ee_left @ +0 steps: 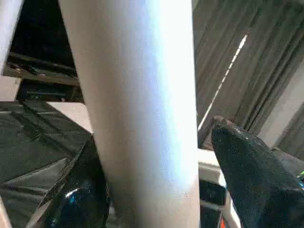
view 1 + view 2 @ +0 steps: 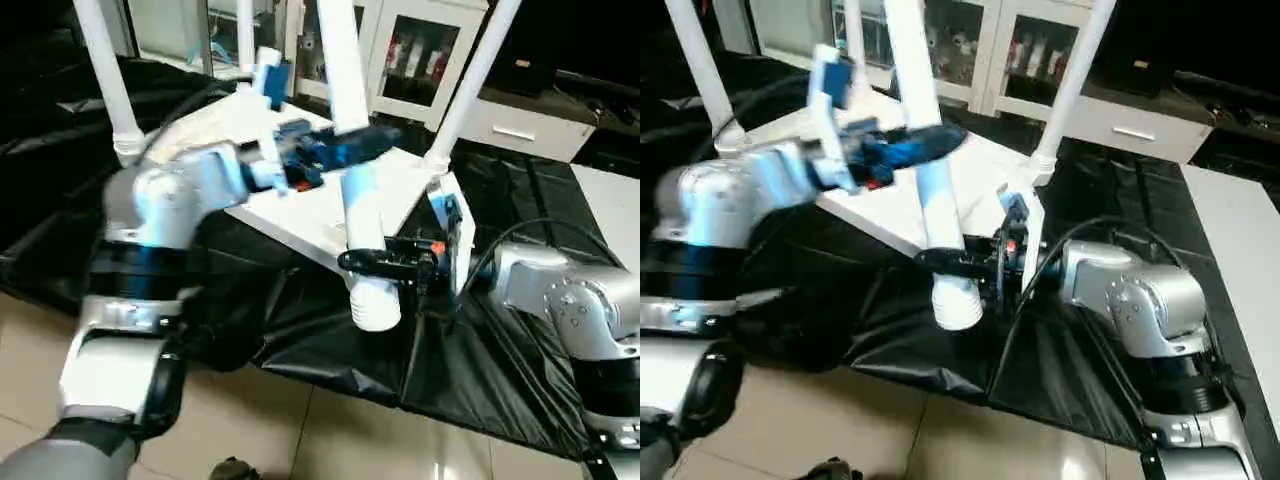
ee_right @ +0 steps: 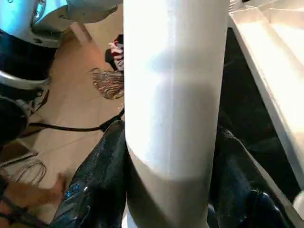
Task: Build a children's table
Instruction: Pick table leg
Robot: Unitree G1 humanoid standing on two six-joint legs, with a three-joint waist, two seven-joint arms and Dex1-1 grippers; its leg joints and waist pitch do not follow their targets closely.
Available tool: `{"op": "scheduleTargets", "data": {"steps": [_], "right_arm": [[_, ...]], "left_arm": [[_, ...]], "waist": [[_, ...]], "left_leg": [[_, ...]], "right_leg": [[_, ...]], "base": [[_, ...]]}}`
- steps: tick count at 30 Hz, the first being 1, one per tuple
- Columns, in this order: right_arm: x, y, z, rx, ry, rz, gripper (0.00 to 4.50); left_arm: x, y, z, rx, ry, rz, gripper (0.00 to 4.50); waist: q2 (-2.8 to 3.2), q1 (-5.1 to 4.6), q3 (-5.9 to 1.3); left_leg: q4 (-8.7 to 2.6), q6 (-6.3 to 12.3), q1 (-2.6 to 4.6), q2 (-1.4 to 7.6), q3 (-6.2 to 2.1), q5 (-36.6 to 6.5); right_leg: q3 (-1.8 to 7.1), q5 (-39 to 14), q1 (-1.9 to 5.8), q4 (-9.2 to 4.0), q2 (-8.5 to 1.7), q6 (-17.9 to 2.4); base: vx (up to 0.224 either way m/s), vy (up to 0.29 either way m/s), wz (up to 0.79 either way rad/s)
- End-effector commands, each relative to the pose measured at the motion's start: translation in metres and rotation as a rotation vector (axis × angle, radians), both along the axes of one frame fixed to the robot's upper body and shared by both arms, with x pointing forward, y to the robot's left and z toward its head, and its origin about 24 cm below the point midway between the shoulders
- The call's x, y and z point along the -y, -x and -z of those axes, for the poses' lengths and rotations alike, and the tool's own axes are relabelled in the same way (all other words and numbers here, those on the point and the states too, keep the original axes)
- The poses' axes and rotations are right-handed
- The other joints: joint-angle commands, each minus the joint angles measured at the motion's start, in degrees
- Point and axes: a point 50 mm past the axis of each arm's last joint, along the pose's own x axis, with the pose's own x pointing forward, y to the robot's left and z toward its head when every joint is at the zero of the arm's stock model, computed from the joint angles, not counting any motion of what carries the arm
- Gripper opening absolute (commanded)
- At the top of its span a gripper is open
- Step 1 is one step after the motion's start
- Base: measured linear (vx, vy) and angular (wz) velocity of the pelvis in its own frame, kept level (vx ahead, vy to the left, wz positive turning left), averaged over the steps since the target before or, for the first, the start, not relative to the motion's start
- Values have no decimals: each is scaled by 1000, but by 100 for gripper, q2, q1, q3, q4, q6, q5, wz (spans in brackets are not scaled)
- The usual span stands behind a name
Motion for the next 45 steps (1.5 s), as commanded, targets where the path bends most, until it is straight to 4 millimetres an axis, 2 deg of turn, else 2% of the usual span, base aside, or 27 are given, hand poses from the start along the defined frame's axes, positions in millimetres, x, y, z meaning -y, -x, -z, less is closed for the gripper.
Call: {"op": "scheduleTargets", "data": {"steps": [1, 4, 5, 6, 9, 10, 11, 12, 13, 15, 18, 20, 21, 22, 23, 26, 27, 32, 33, 39, 43, 45], "right_arm": [[0, -2, 0, 25, 29, 36, 186], [-1, -3, 1, 33, 47, 44, 186], [-1, -3, 1, 35, 49, 45, 186], [-1, -4, 0, 38, 53, 49, 186], [-1, -5, 0, 41, 58, 50, 186], [-1, -5, 0, 43, 61, 49, 186], [-1, -5, 0, 45, 64, 48, 186], [-1, -5, 0, 45, 64, 48, 185], [-1, -6, 0, 49, 71, 47, 185], [-1, -7, 1, 59, 93, 42, 185], [-1, -8, 0, 66, 101, 36, 185], [-1, -8, 0, 67, 101, 35, 185], [-1, -9, 0, 72, 103, 31, 185], [-1, -10, -1, 79, 104, 31, 185], [-2, -10, -2, 84, 102, 30, 185], [-2, -14, -3, 104, 106, 39, 185], [-2, -14, -2, 106, 108, 40, 241], [-4, -16, 0, 105, 138, 35, 274], [-5, -17, 1, 108, 146, 31, 297], [-9, -22, 3, 89, 192, 26, 347], [-11, -23, 4, 72, 195, 8, 347], [-12, -23, 4, 67, 192, -3, 347]], "left_arm": [[12, 2, -15, 44, 13, 34, 340], [15, 4, -18, 38, 34, 61, 340], [15, 6, -18, 31, 32, 79, 312], [14, 6, -16, 18, 25, 80, 312], [12, 4, -15, 7, 25, 59, 299], [11, 3, -14, 0, 24, 41, 286], [10, 1, -13, -7, 21, 30, 286], [10, 1, -13, -7, 21, 30, 267], [8, 0, -12, -18, 16, 17, 267], [5, -2, -11, -28, 2, -3, 257], [2, -1, -12, -27, -5, -8, 228], [2, -1, -12, -27, -5, -8, 224], [1, -1, -13, -25, -8, -12, 204], [1, -1, -13, -24, -10, -16, 204], [1, -2, -13, -23, -13, -26, 189], [3, -2, -17, -9, -14, -21, 183], [4, -1, -17, 0, -20, -18, 180], [10, 2, -20, 51, -51, 8, 179], [12, 3, -20, 64, -66, 12, 179], [18, 8, -18, 105, -91, 49, 179], [19, 9, -18, 113, -94, 58, 179], [19, 9, -18, 115, -95, 58, 179]], "waist": [[114, 5, -454], [117, -2, -455], [117, -2, -453], [97, -15, -452], [113, -17, -455], [88, -17, -454], [97, -12, -455], [105, -5, -448], [71, -3, -446], [69, -9, -443], [87, -3, -447], [87, -4, -451], [85, -6, -451], [53, -8, -452], [69, -2, -448], [67, -5, -447], [67, -5, -444], [79, -13, -444], [81, -12, -443], [82, -29, -444], [58, -28, -442], [67, -27, -446]], "left_leg": [[-409, -401, 116, 103, -37, -1212], [-405, -376, 111, 106, -40, -1171], [-405, -366, 111, 104, -40, -1157], [-404, -336, 109, 104, -36, -1134], [-400, -314, 111, 110, -36, -1089], [-400, -308, 110, 109, -32, -1086], [-400, -311, 109, 108, -32, -1085], [-402, -313, 116, 107, -30, -1122], [-403, -308, 116, 108, -24, -1131], [-409, -322, 110, 108, -30, -1126], [-408, -325, 115, 115, -32, -1104], [-403, -321, 114, 114, -31, -1080], [-403, -312, 108, 109, -29, -1062], [-401, -303, 109, 110, -23, -1055], [-402, -298, 106, 110, -25, -1039], [-401, -295, 107, 110, -25, -1081], [-404, -293, 106, 111, -25, -1069], [-411, -309, 113, 116, -32, -1085], [-408, -309, 111, 117, -29, -1088], [-407, -317, 108, 114, -29, -1065], [-402, -299, 111, 111, -19, -1076], [-402, -291, 107, 113, -21, -1032]], "right_leg": [[212, -1017, 319, -413, -434, -958], [209, -975, 325, -405, -434, -979], [209, -956, 322, -405, -425, -981], [207, -922, 321, -402, -420, -995], [208, -837, 318, -389, -418, -1028], [208, -837, 322, -394, -418, -1026], [209, -834, 321, -386, -420, -1032], [211, -909, 311, -400, -422, -1012], [212, -950, 313, -409, -421, -995], [212, -1079, 313, -411, -426, -929], [214, -1021, 306, -406, -431, -926], [215, -956, 309, -395, -429, -940], [213, -906, 310, -391, -426, -959], [212, -904, 312, -395, -427, -965], [214, -901, 311, -389, -427, -972], [215, -1010, 311, -400, -434, -949], [215, -1020, 310, -402, -433, -939], [213, -1041, 304, -405, -430, -926], [217, -1030, 303, -403, -433, -930], [214, -959, 309, -392, -429, -976], [218, -1039, 310, -401, -429, -959], [218, -995, 309, -392, -428, -954]], "base": [[0, 0, 0], [0, 0, 0], [0, 0, 0], [0, 0, 0], [0, 0, 0], [0, 0, 0], [0, 0, 0], [0, 0, 0], [0, 0, 0], [0, 0, 0], [0, 0, 0], [0, 0, 0], [0, 0, 0], [0, 0, 0], [0, 0, 0], [0, 0, 0], [0, 0, 0], [0, 0, 0], [0, 0, 0], [0, 0, 0], [0, 0, 0], [0, 0, 0]]}}
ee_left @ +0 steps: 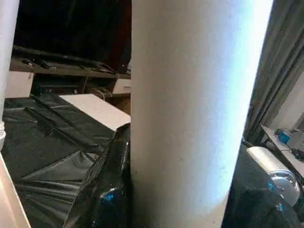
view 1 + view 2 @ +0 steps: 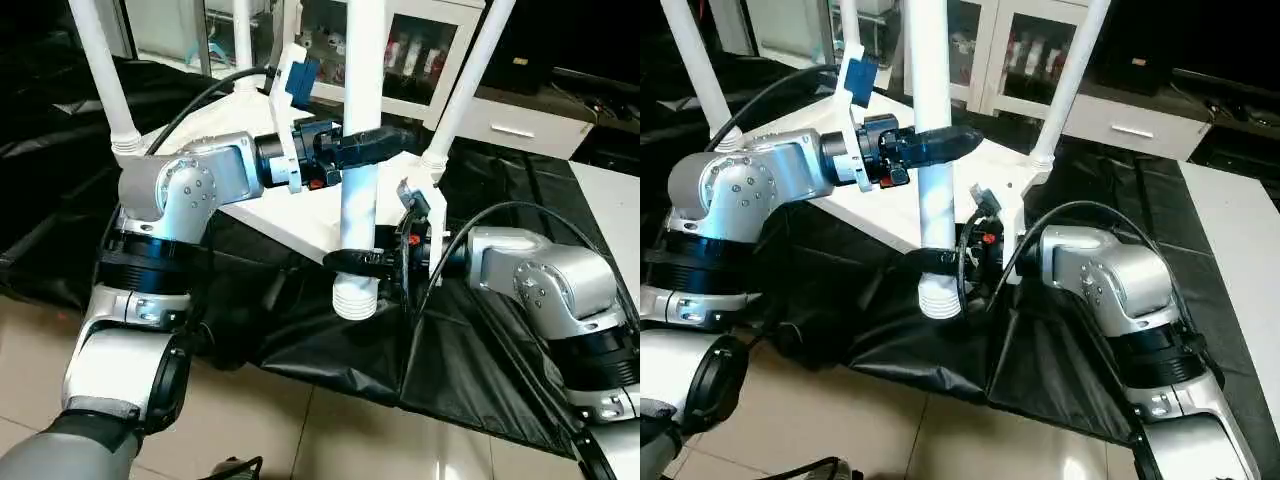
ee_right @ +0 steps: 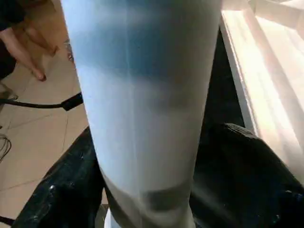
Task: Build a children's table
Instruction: Pick table leg
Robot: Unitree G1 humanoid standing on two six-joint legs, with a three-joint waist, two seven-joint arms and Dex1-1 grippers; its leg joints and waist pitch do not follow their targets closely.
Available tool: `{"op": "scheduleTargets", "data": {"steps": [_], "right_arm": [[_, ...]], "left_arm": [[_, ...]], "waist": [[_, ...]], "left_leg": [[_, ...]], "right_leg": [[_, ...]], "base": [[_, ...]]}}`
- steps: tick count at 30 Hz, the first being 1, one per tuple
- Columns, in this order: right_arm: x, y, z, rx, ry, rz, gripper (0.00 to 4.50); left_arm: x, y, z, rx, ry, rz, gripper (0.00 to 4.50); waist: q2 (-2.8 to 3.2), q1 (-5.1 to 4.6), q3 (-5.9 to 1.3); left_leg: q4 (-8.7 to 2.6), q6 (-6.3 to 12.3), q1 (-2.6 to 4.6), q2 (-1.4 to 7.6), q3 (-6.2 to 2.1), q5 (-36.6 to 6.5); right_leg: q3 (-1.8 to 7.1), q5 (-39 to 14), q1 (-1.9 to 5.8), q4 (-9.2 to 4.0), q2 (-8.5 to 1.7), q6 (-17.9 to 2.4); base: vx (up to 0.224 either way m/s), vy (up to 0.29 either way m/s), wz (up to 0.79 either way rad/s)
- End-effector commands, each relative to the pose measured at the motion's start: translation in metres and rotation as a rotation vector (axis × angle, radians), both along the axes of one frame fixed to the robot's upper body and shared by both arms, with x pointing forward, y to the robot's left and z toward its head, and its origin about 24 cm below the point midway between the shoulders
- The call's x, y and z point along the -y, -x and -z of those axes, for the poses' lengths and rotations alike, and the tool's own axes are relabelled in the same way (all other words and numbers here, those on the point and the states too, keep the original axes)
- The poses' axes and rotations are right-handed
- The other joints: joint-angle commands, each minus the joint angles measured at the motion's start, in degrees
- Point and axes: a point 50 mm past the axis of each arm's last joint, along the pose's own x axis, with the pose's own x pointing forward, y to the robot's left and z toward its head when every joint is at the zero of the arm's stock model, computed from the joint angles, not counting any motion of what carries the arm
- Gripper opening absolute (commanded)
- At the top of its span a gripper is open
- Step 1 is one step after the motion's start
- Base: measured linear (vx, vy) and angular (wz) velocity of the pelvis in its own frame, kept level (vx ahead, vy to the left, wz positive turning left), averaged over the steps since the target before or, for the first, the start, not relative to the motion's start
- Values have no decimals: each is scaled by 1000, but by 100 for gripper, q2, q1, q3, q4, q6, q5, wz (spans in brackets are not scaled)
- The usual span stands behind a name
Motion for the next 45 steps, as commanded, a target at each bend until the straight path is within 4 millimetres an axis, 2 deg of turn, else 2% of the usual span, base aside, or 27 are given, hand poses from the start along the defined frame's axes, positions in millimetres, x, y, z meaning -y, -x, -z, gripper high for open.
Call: {"op": "scheduleTargets", "data": {"steps": [1, 8, 12, 17, 18, 24, 26, 28, 30, 34, 35, 37, 39, 40, 41, 43, 44, 45], "right_arm": [[3, -3, 2, -10, 34, 22, 347], [-4, 0, 0, -59, -35, -41, 347], [-2, 1, 1, -83, -53, -50, 300], [0, 1, 2, -88, -51, -49, 274], [1, 1, 2, -87, -50, -47, 261], [3, 1, 0, -87, -53, -47, 211], [3, 1, 0, -85, -54, -45, 208], [3, 0, 0, -83, -56, -41, 206], [4, -3, -1, -66, -79, -1, 206], [5, -6, -3, -51, -107, 40, 203], [9, -7, -8, -48, -168, 88, 202], [14, -10, -12, -44, -227, 146, 201], [23, -17, -17, -36, -292, 246, 201], [33, -23, -21, -33, -359, 340, 201], [33, -23, -21, -33, -359, 340, 200], [51, -30, -26, -43, -504, 491, 199], [52, -31, -27, -43, -513, 504, 199], [56, -30, -26, -46, -528, 527, 197]], "left_arm": [[11, 7, -11, 50, 7, 64, 179], [10, 8, -11, 63, 7, 73, 178], [8, 8, -10, 67, 3, 74, 177], [7, 8, -10, 68, -2, 73, 177], [6, 7, -9, 71, -8, 75, 177], [5, 8, -9, 86, -22, 93, 177], [5, 9, -8, 95, -35, 91, 177], [6, 7, -6, 111, -65, 59, 233], [5, 9, -2, 66, -55, 86, 247], [4, 10, 1, 21, -34, 110, 281], [1, 8, 4, -9, -7, 101, 290], [-2, 6, 6, -35, 18, 98, 299], [-4, 4, 9, -54, 39, 95, 325], [-6, 3, 11, -66, 53, 94, 335], [-6, 3, 11, -66, 53, 94, 340], [-8, 2, 15, -82, 72, 88, 359], [-8, 2, 15, -82, 70, 86, 359], [-8, 1, 17, -62, 54, 74, 371]], "waist": [[61, -9, -448], [47, -9, -446], [48, -7, -449], [50, -4, -451], [81, -3, -451], [70, -5, -450], [68, -7, -447], [70, -6, -452], [57, -10, -451], [70, -24, -450], [94, -24, -452], [81, -26, -461], [101, -30, -463], [139, -27, -462], [128, -26, -465], [151, -21, -464], [145, -6, -462], [157, 21, -467]], "left_leg": [[-402, -295, 111, 114, -22, -1032], [-399, -268, 112, 114, -17, -1048], [-400, -269, 111, 113, -16, -1022], [-402, -289, 111, 114, -19, -1025], [-403, -297, 111, 113, -24, -1022], [-405, -316, 117, 115, -21, -1076], [-410, -319, 117, 116, -23, -1081], [-408, -318, 123, 124, -24, -1077], [-406, -315, 119, 118, -19, -1050], [-404, -332, 120, 115, -17, -1050], [-408, -344, 124, 117, -24, -1067], [-399, -321, 119, 102, -15, -1087], [-406, -353, 142, 111, -17, -1100], [-407, -373, 142, 112, -23, -1096], [-409, -388, 152, 111, -13, -1164], [-415, -442, 168, 113, -12, -1251], [-416, -466, 181, 115, -6, -1262], [-418, -494, 155, 96, -4, -1240]], "right_leg": [[220, -963, 307, -388, -426, -964], [218, -999, 307, -393, -435, -1005], [220, -956, 309, -390, -428, -987], [219, -949, 312, -385, -430, -984], [220, -940, 307, -380, -429, -984], [218, -952, 306, -385, -427, -996], [219, -976, 304, -389, -428, -984], [221, -960, 304, -388, -436, -985], [220, -927, 306, -381, -431, -990], [219, -962, 296, -382, -430, -1007], [217, -960, 293, -377, -427, -1011], [218, -952, 296, -384, -434, -1037], [217, -903, 281, -386, -420, -1037], [217, -875, 277, -367, -422, -1048], [216, -920, 254, -384, -429, -1068], [217, -1005, 248, -395, -447, -1077], [211, -1045, 234, -402, -436, -1076], [207, -919, 268, -391, -412, -1029]], "base": [[0, 0, 0], [0, 0, 0], [0, 0, 0], [0, 0, 0], [0, 0, 0], [0, 0, 0], [0, 0, 0], [0, 0, 0], [0, 0, 0], [0, 0, 0], [0, 0, 0], [0, 0, 0], [0, 0, 0], [0, 0, 0], [0, 0, 0], [0, 0, 0], [0, 0, 0], [0, 0, 0]]}}
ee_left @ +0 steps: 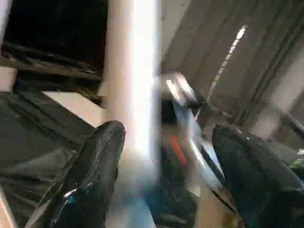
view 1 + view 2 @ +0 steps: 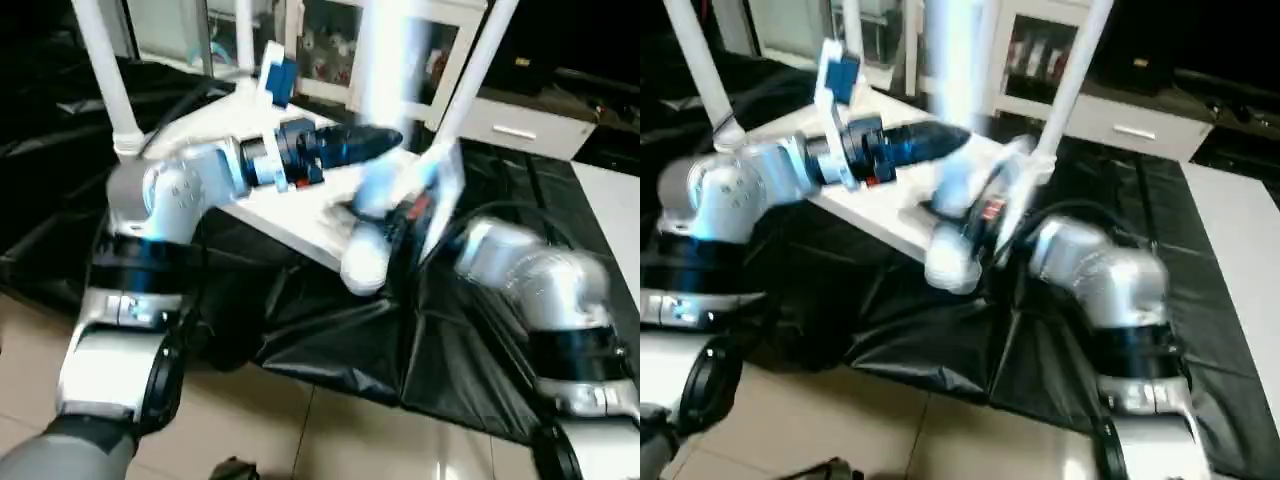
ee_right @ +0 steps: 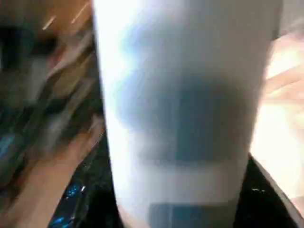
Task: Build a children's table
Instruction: Pick table leg
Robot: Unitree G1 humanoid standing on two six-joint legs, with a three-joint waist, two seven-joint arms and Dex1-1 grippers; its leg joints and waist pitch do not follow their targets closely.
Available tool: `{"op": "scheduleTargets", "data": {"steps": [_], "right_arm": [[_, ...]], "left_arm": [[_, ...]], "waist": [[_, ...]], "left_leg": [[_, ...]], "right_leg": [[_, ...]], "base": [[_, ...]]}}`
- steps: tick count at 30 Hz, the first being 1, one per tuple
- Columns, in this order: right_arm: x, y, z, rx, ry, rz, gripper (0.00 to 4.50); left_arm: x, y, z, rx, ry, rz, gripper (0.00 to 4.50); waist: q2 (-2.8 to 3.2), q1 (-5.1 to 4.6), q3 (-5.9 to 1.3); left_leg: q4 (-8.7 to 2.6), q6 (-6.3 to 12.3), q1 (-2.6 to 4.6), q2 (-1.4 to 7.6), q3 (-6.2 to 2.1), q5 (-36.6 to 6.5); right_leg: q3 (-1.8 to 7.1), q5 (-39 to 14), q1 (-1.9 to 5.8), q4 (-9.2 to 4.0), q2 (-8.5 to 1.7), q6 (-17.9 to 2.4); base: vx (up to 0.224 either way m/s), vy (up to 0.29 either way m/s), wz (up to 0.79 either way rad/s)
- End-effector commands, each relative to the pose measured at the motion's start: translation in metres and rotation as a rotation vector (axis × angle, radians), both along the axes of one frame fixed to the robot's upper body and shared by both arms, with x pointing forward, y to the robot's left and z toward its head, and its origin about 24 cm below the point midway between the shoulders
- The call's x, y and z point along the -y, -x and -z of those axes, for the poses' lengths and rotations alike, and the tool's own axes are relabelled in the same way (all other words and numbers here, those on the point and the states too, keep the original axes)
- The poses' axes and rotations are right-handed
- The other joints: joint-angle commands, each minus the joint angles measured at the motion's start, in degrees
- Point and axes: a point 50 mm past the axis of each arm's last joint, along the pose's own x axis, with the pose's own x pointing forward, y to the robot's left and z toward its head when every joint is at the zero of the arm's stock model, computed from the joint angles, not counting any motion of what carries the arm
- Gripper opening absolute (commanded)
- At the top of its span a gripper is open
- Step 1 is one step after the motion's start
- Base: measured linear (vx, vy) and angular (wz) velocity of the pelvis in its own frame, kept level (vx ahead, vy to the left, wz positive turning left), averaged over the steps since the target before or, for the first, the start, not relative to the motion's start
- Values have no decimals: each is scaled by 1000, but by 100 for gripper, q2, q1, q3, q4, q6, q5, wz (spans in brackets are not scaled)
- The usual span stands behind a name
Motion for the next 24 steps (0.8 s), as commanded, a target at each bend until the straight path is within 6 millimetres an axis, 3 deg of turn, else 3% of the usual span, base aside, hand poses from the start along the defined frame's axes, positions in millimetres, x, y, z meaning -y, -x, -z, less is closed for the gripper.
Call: {"op": "scheduleTargets", "data": {"steps": [1, 4, 6, 9, 10, 11, 12, 13, 15, 16, 17, 19, 20, 22, 23, 24], "right_arm": [[11, 1, 0, -6, -35, 55, 191], [11, 7, 2, 18, 18, 44, 190], [10, 13, 10, 1, 103, 54, 189], [21, 13, 26, -25, 316, 162, 189], [26, 15, 36, -33, 416, 213, 189], [28, 16, 38, -35, 433, 223, 188], [28, 20, 40, -35, 438, 225, 188], [27, 23, 40, -31, 448, 220, 188], [25, 30, 42, -23, 467, 207, 188], [24, 31, 42, -20, 472, 205, 188], [25, 34, 42, -19, 471, 206, 188], [25, 36, 42, -15, 472, 211, 188], [25, 39, 43, -13, 474, 217, 188], [25, 41, 44, -11, 475, 219, 188], [24, 42, 44, -10, 475, 218, 188], [22, 45, 45, -7, 475, 213, 188]], "left_arm": [[6, -1, -1, 31, -15, 2, 383], [6, -3, 1, 16, -11, -3, 393], [6, -12, 13, 116, -158, -92, 418], [6, -22, 32, 280, -426, -201, 427], [7, -24, 45, 390, -597, -216, 427], [8, -25, 48, 414, -633, -215, 427], [8, -25, 57, 451, -721, -194, 427], [8, -25, 64, 482, -787, -177, 427], [5, -27, 78, 505, -911, -158, 427], [5, -28, 81, 506, -933, -158, 427], [4, -30, 86, 516, -967, -153, 427], [4, -32, 90, 536, -994, -144, 427], [6, -32, 97, 529, -994, -129, 427], [8, -32, 103, 513, -995, -114, 427], [9, -33, 107, 523, -1017, -110, 427], [6, -34, 117, 549, -1097, -100, 427]], "waist": [[144, -46, -475], [135, -81, -498], [138, -107, -492], [136, -97, -477], [156, -109, -474], [162, -100, -466], [162, -110, -475], [213, -106, -484], [216, -114, -486], [192, -119, -482], [248, -102, -496], [239, -104, -497], [334, -105, -490], [290, -100, -486], [300, -97, -496], [375, -95, -499]], "left_leg": [[-428, -478, 137, 96, -23, -1190], [-409, -375, 101, 75, -24, -933], [-405, -320, 85, 69, -17, -864], [-442, -320, 91, 90, -47, -840], [-453, -390, 111, 91, -43, -896], [-458, -432, 133, 115, -47, -1019], [-459, -438, 131, 104, -46, -1016], [-454, -435, 135, 109, -50, -1029], [-434, -348, 131, 103, -44, -1034], [-434, -324, 108, 93, -46, -1009], [-422, -279, 107, 92, -46, -943], [-412, -240, 101, 92, -40, -919], [-413, -251, 106, 95, -49, -975], [-413, -215, 116, 88, -41, -1054], [-413, -201, 111, 94, -49, -1070], [-408, -204, 114, 98, -61, -1100]], "right_leg": [[202, -857, 295, -381, -396, -1002], [206, -481, 351, -351, -398, -991], [206, -460, 359, -371, -395, -1025], [227, -872, 361, -457, -402, -565], [232, -1033, 342, -457, -401, -459], [240, -1213, 312, -479, -404, -341], [239, -1193, 321, -467, -409, -365], [237, -1104, 315, -450, -409, -443], [234, -801, 316, -441, -390, -580], [235, -772, 344, -420, -399, -617], [238, -745, 335, -421, -405, -676], [239, -676, 337, -410, -410, -808], [241, -701, 326, -420, -415, -852], [244, -715, 336, -448, -408, -881], [242, -711, 344, -433, -419, -923], [244, -716, 331, -431, -425, -955]], "base": [[0, 0, 0], [0, 0, 0], [0, 0, 0], [0, 0, 0], [0, 0, 0], [0, 0, 0], [0, 0, 0], [0, 0, 0], [0, 0, 0], [0, 0, 0], [0, 0, 0], [0, 0, 0], [0, 0, 0], [0, 0, 0], [0, 0, 0], [0, 0, 0]]}}
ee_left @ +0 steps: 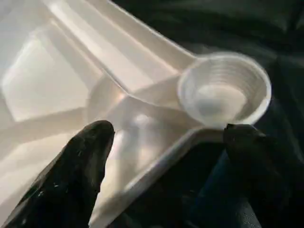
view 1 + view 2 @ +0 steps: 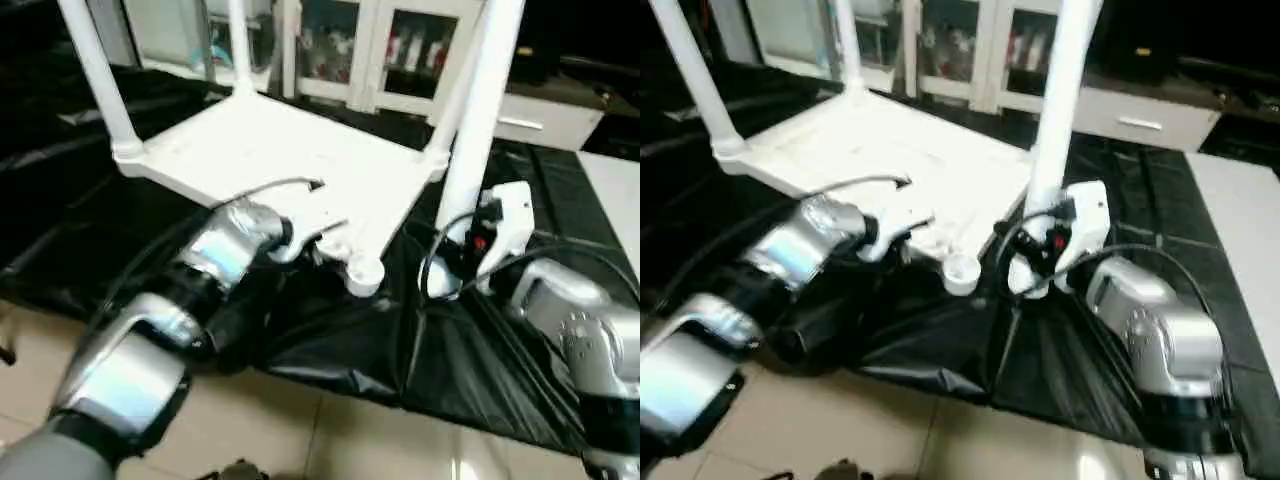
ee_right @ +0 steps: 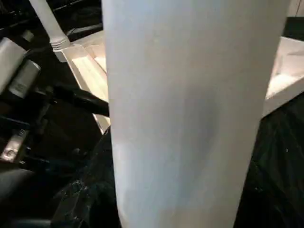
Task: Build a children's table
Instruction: Pick table leg, then rotate table base
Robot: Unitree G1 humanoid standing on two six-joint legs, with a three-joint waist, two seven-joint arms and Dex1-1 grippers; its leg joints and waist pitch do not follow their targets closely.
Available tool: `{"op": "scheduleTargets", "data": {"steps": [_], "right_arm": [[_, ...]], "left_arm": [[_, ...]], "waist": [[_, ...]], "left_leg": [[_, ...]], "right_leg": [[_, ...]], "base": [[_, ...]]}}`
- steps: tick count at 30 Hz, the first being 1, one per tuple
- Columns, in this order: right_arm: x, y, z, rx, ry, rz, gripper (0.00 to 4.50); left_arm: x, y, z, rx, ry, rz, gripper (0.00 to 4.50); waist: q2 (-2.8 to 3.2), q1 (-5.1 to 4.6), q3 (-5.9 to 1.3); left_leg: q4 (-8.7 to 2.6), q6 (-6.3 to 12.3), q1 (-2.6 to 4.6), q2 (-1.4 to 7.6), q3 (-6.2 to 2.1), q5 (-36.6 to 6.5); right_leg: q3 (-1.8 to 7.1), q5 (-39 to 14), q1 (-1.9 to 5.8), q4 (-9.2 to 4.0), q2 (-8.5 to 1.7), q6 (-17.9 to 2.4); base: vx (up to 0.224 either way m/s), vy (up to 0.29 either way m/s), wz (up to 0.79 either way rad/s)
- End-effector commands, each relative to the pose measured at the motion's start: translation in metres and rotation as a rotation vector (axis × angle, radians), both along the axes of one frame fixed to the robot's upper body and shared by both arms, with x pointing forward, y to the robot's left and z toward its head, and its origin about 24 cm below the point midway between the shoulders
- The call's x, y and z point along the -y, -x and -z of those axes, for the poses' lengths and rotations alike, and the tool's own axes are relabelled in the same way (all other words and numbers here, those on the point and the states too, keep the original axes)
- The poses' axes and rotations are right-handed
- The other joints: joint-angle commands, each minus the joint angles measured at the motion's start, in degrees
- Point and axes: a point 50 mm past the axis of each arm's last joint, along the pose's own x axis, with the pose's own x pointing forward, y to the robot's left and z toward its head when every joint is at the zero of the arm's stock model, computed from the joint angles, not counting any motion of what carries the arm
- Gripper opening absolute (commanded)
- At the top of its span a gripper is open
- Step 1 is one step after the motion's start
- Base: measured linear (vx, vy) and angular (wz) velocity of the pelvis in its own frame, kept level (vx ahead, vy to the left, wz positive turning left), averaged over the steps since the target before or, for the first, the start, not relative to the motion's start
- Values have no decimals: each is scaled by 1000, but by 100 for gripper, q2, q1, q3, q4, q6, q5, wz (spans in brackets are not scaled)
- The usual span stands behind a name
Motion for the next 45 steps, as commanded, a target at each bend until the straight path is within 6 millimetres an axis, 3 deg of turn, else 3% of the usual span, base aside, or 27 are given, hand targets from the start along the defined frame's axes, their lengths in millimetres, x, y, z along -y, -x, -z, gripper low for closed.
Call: {"op": "scheduleTargets", "data": {"steps": [1, 6, 12, 13, 18, 19, 21, 22, 24, 25, 26, 27, 31, 33, 37, 44, 45], "right_arm": [[0, 3, -6, 37, 3, 3, 188], [-3, 8, -8, 43, -1, -10, 188], [-3, 10, -8, 46, 4, -23, 188], [-3, 10, -8, 48, 6, -27, 188], [-3, 10, -9, 53, 22, -49, 188], [-2, 10, -10, 55, 29, -55, 188], [-1, 9, -11, 59, 36, -59, 188], [-1, 8, -12, 61, 41, -61, 188], [1, 7, -14, 65, 53, -68, 188], [1, 6, -14, 67, 59, -71, 188], [2, 5, -14, 68, 63, -75, 188], [2, 5, -15, 69, 68, -81, 188], [0, 2, -15, 70, 80, -101, 188], [-3, 1, -15, 74, 89, -123, 188], [-6, 1, -15, 77, 91, -138, 188], [-11, 0, -12, 79, 86, -153, 188], [-11, 0, -12, 79, 86, -154, 188]], "left_arm": [[1, -4, 0, 53, -83, 16, 427], [-6, -6, 17, 49, -201, -20, 427], [-5, -4, 25, -15, -156, -47, 427], [-5, -4, 26, -26, -149, -45, 398], [-9, 5, 33, -156, -213, 88, 388], [-12, 9, 33, -195, -247, 143, 360], [-14, 11, 33, -224, -275, 193, 353], [-15, 12, 32, -239, -291, 219, 343], [-20, 13, 29, -262, -334, 277, 330], [-21, 13, 27, -264, -350, 295, 312], [-22, 12, 25, -262, -361, 308, 312], [-23, 11, 22, -261, -369, 317, 302], [-28, 10, 18, -262, -405, 333, 268], [-35, 11, 16, -282, -455, 364, 240], [-39, 12, 16, -295, -465, 370, 225], [-43, 8, 18, -246, -438, 260, 180], [-43, 8, 19, -246, -436, 256, 153]], "waist": [[72, -23, -475], [79, -20, -474], [77, -18, -469], [78, -18, -470], [64, -14, -468], [81, -15, -475], [88, -22, -481], [57, -29, -478], [74, -28, -481], [26, -40, -475], [47, -32, -474], [-14, -51, -461], [16, -78, -450], [-15, -85, -448], [5, -102, -450], [-23, -108, -439], [-28, -106, -441]], "left_leg": [[-392, -183, 104, 87, -40, -1147], [-390, -146, 111, 87, -52, -1184], [-381, -60, 112, 82, -44, -1191], [-382, -40, 108, 83, -48, -1189], [-401, 11, 111, 90, -55, -1157], [-402, 7, 108, 110, -56, -1129], [-404, 6, 103, 112, -57, -1105], [-407, 20, 104, 112, -52, -1095], [-403, 26, 103, 110, -45, -1032], [-402, 51, 100, 105, -33, -1022], [-402, 59, 103, 108, -41, -1024], [-407, 84, 109, 108, -25, -1077], [-412, 84, 108, 115, -32, -1107], [-417, 101, 97, 111, -34, -1067], [-415, 104, 110, 120, -26, -1052], [-420, 107, 114, 120, -27, -1100], [-416, 109, 113, 115, -24, -1097]], "right_leg": [[239, -745, 334, -443, -418, -925], [242, -911, 345, -454, -440, -925], [239, -1124, 342, -480, -454, -972], [238, -1173, 341, -482, -453, -964], [239, -1183, 334, -496, -464, -944], [240, -1081, 333, -470, -473, -996], [240, -987, 336, -452, -467, -1022], [240, -925, 344, -452, -472, -1045], [247, -880, 349, -439, -479, -1062], [245, -864, 354, -446, -475, -1071], [244, -889, 349, -439, -487, -1080], [242, -1028, 341, -465, -485, -1069], [242, -1250, 332, -469, -497, -1057], [241, -1325, 346, -474, -507, -1009], [246, -1269, 322, -465, -500, -1043], [240, -1351, 319, -464, -500, -1055], [248, -1399, 317, -477, -506, -1032]], "base": [[0, 0, 0], [0, 0, 0], [0, 0, 0], [0, 0, 0], [0, 0, 0], [0, 0, 0], [0, 0, 0], [0, 0, 0], [0, 0, 0], [0, 0, 0], [0, 0, 0], [0, 0, 0], [0, 0, 0], [0, 0, 0], [0, 0, 0], [0, 0, 0], [0, 0, 0]]}}
